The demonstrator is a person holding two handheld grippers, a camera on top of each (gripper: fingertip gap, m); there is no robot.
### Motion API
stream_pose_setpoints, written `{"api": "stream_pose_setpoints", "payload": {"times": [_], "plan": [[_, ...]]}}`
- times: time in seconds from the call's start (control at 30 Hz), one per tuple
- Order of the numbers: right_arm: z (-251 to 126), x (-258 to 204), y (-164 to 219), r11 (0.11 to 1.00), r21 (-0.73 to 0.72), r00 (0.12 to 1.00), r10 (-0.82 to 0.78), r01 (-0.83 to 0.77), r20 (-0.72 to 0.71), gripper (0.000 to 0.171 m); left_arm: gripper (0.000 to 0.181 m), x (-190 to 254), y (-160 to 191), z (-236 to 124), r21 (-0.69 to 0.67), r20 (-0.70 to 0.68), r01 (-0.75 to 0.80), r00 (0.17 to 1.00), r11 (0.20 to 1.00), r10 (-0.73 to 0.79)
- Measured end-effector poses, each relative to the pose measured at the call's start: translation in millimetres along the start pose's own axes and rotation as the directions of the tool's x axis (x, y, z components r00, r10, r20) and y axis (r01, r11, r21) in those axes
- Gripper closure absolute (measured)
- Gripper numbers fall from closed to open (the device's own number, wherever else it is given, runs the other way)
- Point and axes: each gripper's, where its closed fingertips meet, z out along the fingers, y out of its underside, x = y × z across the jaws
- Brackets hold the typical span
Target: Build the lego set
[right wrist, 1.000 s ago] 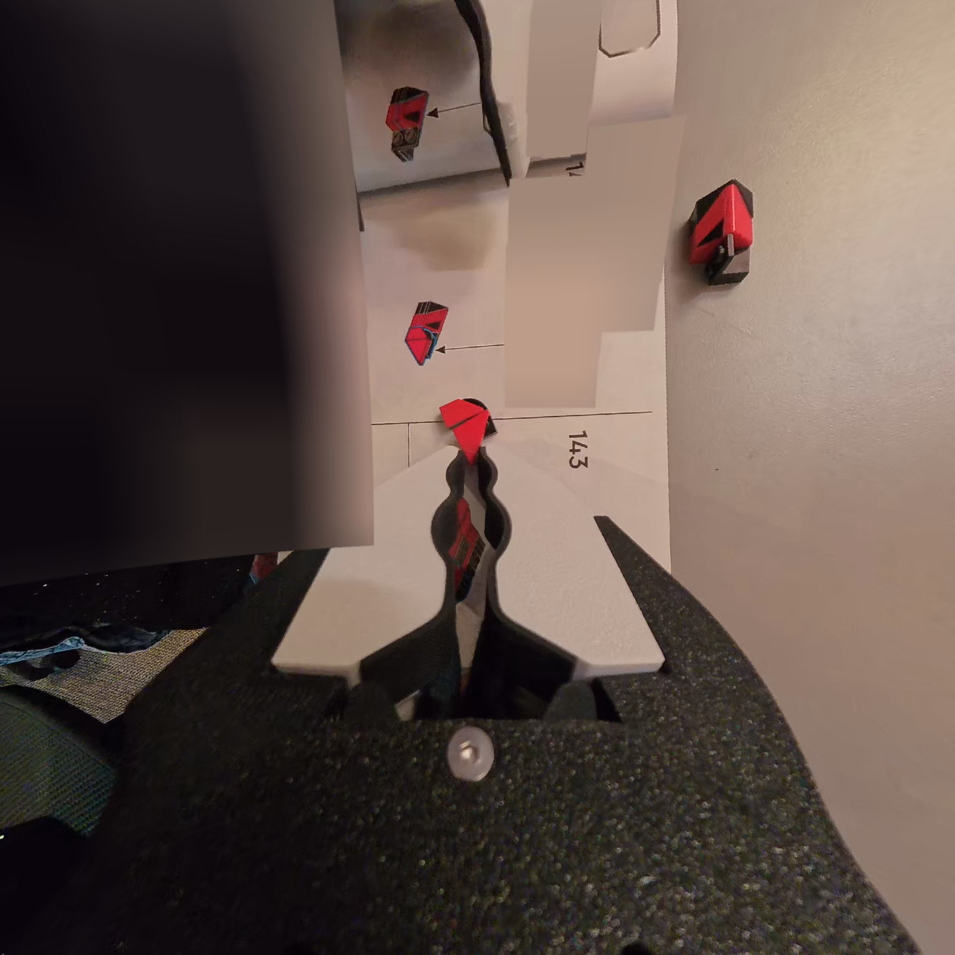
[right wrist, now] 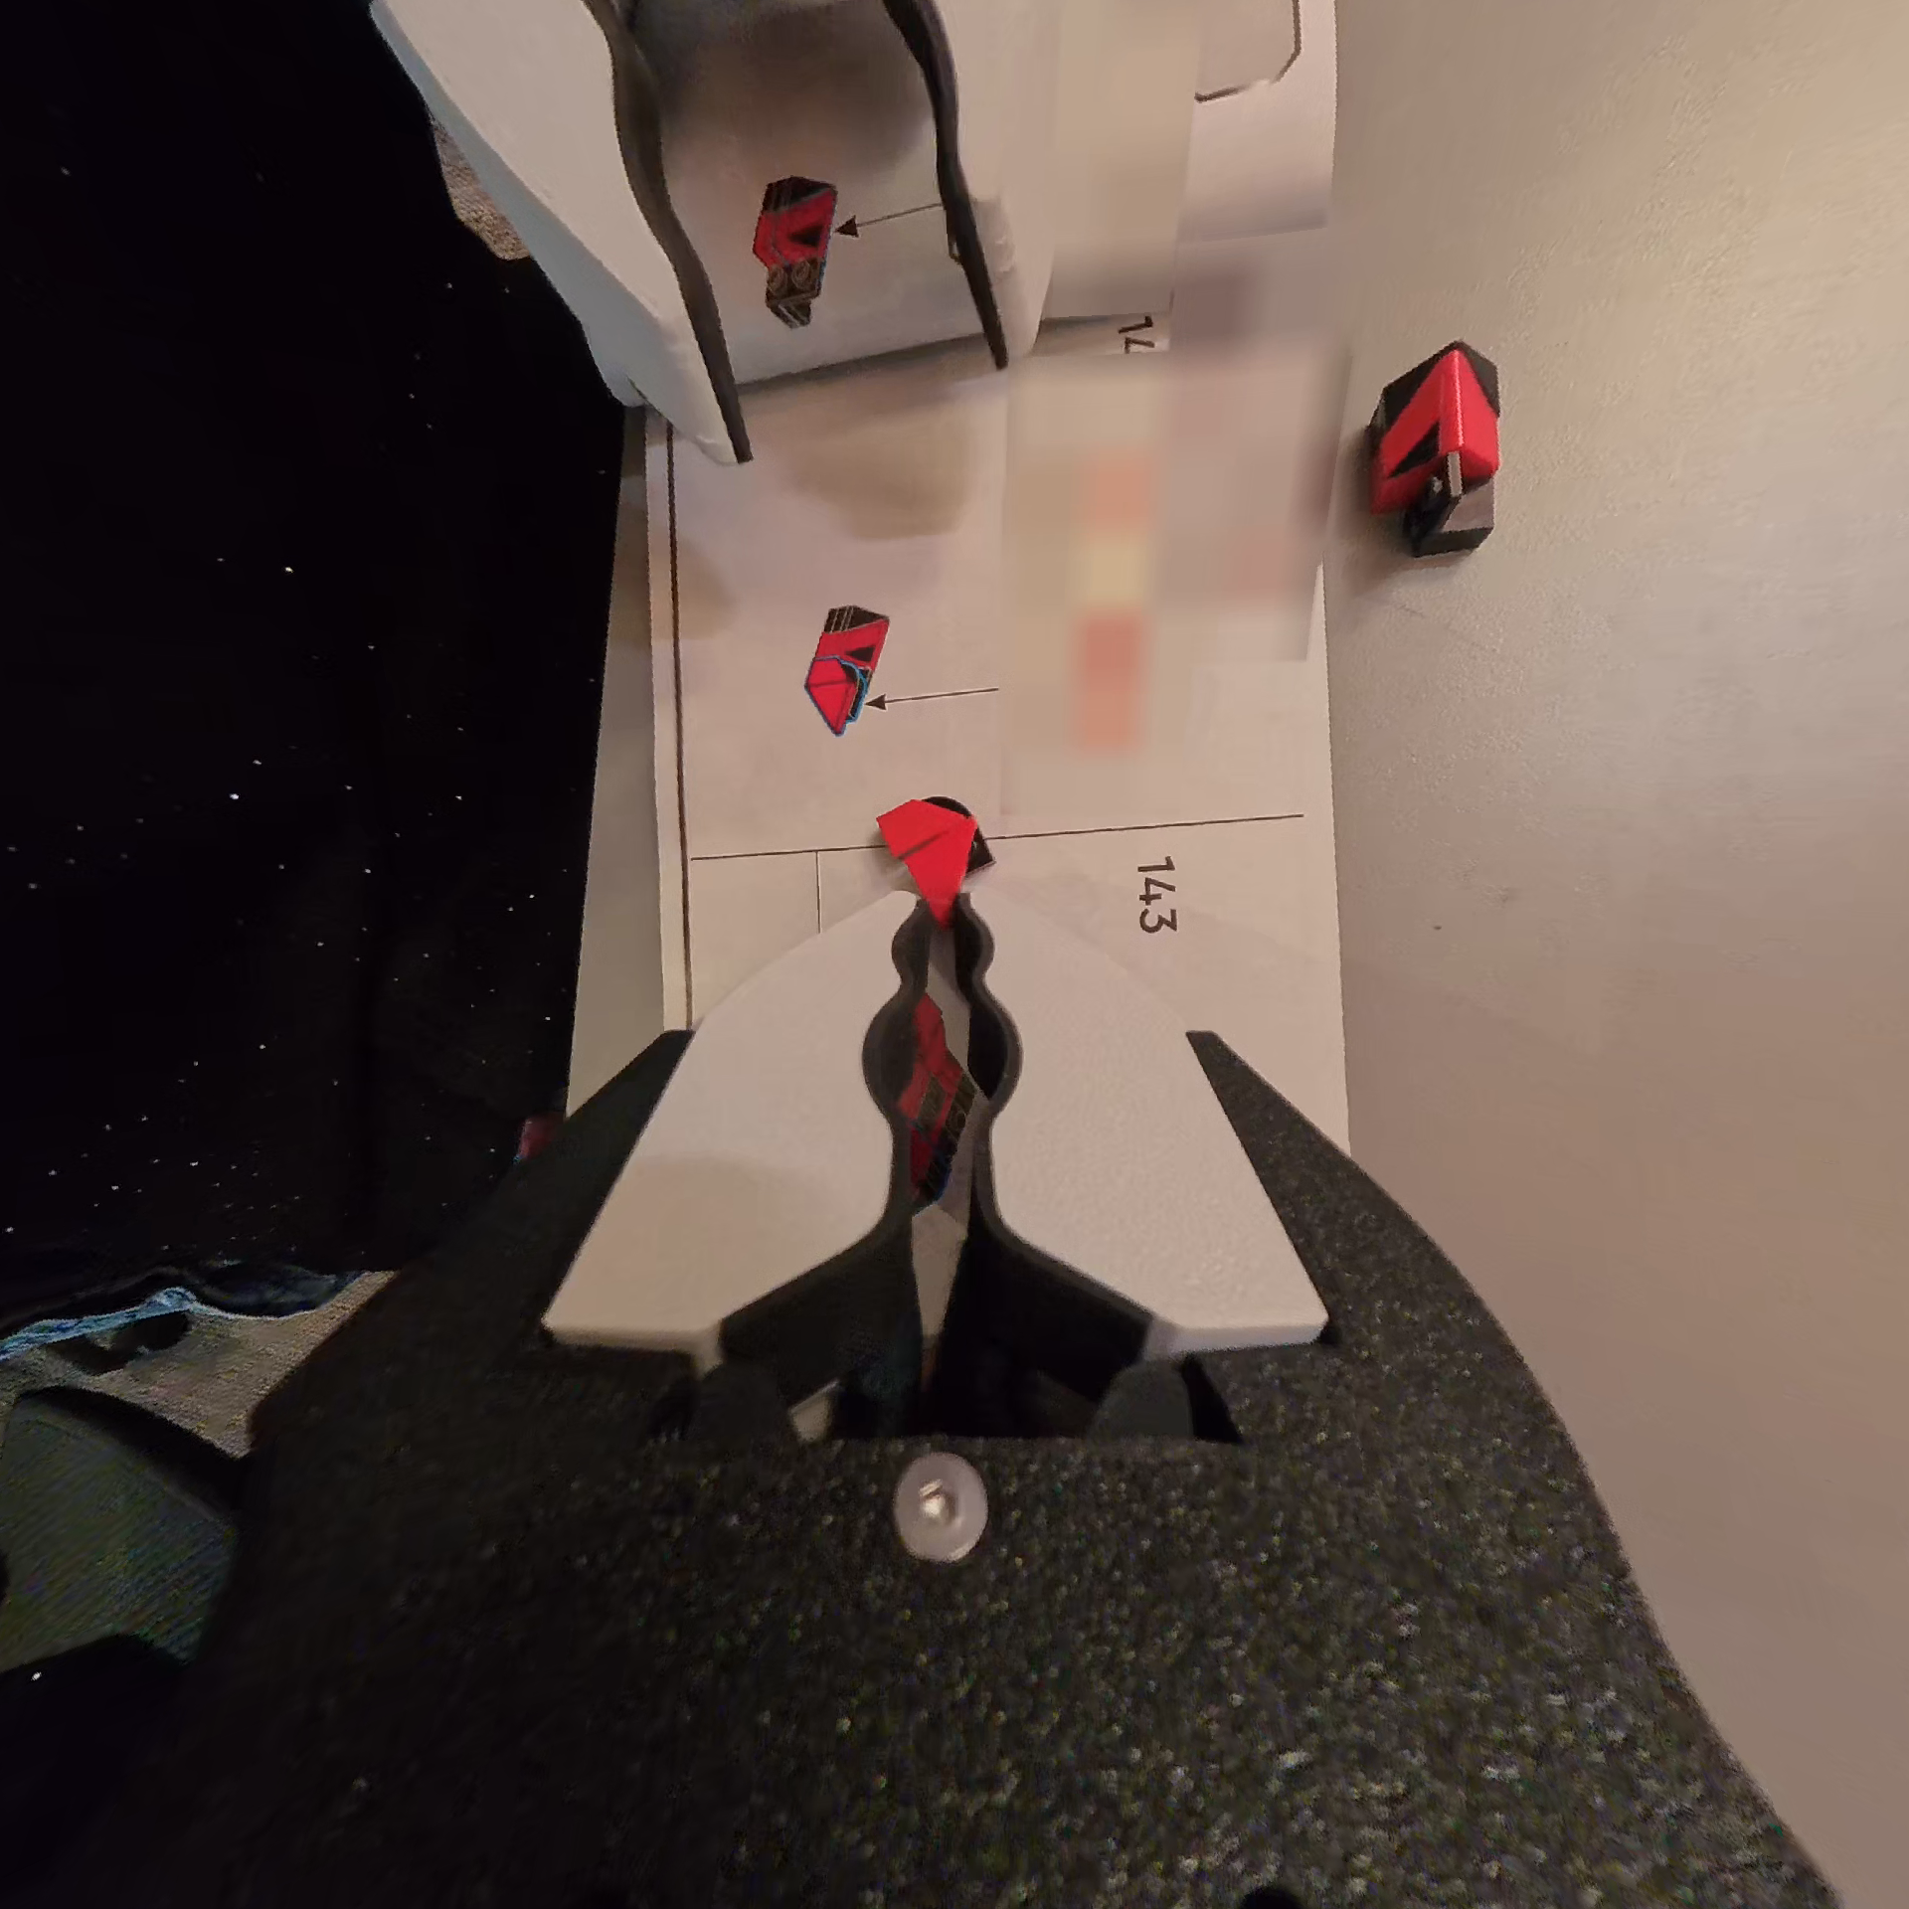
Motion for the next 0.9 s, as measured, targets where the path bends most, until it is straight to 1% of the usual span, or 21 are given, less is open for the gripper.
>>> {"api": "stream_pose_setpoints", "payload": {"times": [0.17, 0.9], "plan": [[-1.3, 0.7, 0.4, 0.999, -0.009, 0.999, 0.032, -0.033, -0.012, 0.167, 0.141, -0.2, -0.2, -0.4, 0.003, 0.003, 0.002, 1.000, 1.000, -0.002], [-1.9, 0.2, -0.6, 0.999, 0.010, 0.999, 0.053, -0.053, -0.010, 0.167, 0.146, 4.4, -3.6, 4.0, 0.011, -0.013, -0.007, 1.000, 1.000, 0.007]]}}
